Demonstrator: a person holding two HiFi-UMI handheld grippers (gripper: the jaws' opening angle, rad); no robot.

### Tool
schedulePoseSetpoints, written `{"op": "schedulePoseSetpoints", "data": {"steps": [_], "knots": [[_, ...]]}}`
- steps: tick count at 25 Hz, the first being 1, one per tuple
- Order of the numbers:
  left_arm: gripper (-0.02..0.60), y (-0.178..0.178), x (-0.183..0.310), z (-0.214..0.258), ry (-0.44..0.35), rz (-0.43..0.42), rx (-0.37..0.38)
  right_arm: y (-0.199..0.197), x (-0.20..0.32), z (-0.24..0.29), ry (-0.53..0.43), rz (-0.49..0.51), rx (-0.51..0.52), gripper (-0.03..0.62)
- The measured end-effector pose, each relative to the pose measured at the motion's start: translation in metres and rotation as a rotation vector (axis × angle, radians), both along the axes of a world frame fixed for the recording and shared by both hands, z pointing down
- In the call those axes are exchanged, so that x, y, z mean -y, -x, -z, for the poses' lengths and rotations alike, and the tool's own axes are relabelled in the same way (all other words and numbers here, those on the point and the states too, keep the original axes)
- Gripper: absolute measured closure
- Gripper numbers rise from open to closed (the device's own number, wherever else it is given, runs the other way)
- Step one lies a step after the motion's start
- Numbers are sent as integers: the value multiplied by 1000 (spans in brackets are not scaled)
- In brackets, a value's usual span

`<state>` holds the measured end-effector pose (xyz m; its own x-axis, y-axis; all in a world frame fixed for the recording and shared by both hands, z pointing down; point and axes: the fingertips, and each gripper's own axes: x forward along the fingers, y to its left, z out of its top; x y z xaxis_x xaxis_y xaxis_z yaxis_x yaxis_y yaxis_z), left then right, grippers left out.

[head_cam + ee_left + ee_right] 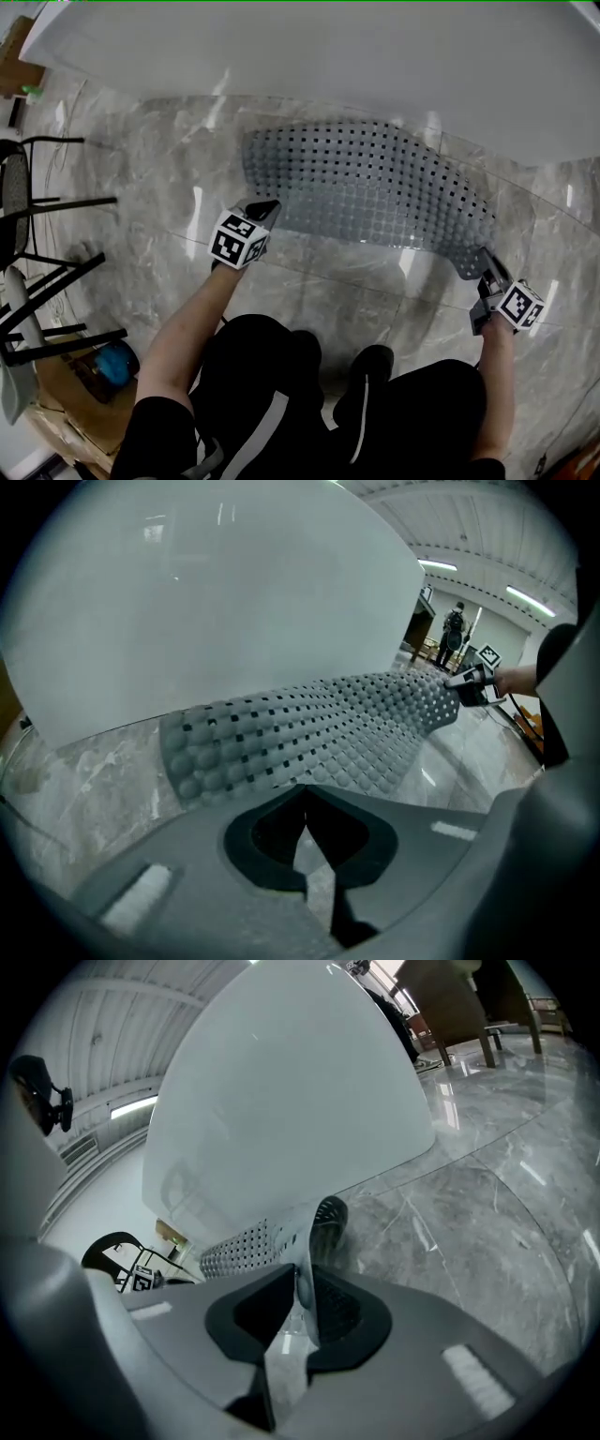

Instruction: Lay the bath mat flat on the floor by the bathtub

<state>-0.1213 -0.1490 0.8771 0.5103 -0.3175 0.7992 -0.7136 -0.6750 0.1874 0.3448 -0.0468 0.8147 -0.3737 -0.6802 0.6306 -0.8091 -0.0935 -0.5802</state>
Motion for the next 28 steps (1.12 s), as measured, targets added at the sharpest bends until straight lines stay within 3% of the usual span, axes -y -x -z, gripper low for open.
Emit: {"op": "schedulePoseSetpoints", "data": {"steps": [6,12,17,20,28], "knots": [[534,-16,1,-22,-13,-22,7,-4,-5,-12,35,14,-40,528],[480,25,-22,-53,27,55,55,0,-19,-13,43,3,-45,519],[401,42,-41,-74,16,-39,128,1,-17,-15,78,14,-62,514],[339,40,-45,-86,29,-53,134,2,-7,-14,80,29,-78,501],[291,45,-42,-84,22,-66,157,7,-8,-20,97,104,-113,450]]}}
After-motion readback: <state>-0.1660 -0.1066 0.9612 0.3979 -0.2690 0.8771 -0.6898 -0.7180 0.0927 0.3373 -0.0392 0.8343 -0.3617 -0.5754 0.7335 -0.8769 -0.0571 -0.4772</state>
